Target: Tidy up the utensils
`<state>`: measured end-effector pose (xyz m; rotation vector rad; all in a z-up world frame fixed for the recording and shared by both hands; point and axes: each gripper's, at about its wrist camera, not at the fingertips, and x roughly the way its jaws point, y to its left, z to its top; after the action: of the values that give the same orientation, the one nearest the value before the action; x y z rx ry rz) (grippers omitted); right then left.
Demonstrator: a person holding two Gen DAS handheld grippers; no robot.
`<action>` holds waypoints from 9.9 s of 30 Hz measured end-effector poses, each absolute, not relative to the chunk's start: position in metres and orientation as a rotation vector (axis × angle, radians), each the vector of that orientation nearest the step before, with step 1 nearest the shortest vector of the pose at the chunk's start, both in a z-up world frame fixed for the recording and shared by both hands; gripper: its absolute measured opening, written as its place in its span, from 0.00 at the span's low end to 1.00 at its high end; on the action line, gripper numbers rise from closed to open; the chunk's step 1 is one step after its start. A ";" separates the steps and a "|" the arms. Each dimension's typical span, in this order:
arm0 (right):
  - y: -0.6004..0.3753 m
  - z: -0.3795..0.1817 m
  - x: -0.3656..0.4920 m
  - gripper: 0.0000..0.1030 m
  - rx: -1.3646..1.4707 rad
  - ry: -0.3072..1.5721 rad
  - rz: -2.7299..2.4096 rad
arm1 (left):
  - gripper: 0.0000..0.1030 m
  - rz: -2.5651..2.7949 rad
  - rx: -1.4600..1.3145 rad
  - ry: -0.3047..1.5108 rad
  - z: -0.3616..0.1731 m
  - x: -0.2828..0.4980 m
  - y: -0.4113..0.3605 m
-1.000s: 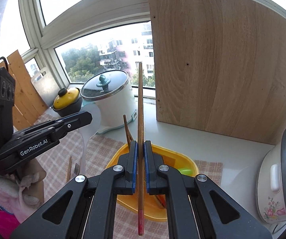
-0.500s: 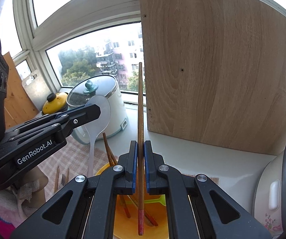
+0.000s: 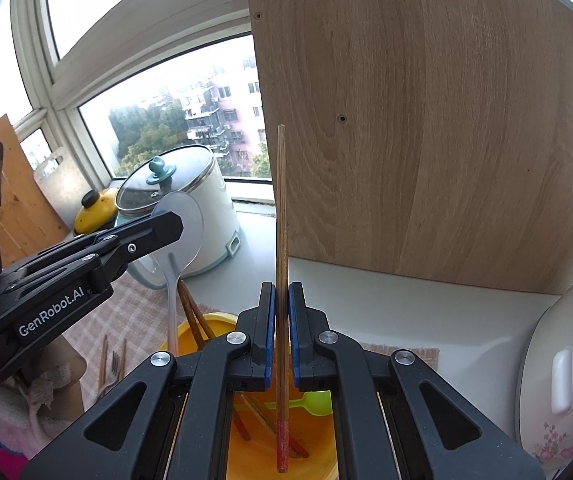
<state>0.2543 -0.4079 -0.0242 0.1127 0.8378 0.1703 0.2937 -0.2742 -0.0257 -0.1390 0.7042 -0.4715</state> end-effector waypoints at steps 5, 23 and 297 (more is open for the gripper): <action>-0.410 -0.026 0.252 0.05 0.125 0.836 0.161 | 0.01 -0.474 -0.141 0.711 -0.027 0.289 -0.272; -0.414 -0.016 0.223 0.39 0.122 0.822 0.092 | 0.15 -0.508 -0.128 0.735 -0.020 0.262 -0.260; -0.396 -0.068 0.007 0.05 0.345 0.963 0.007 | 0.35 -0.792 0.363 1.197 -0.186 0.162 -0.236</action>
<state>0.0074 -0.3964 -0.0683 0.3454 0.9628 0.0068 0.1617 -0.2364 -0.1858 0.3627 1.1970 -0.7921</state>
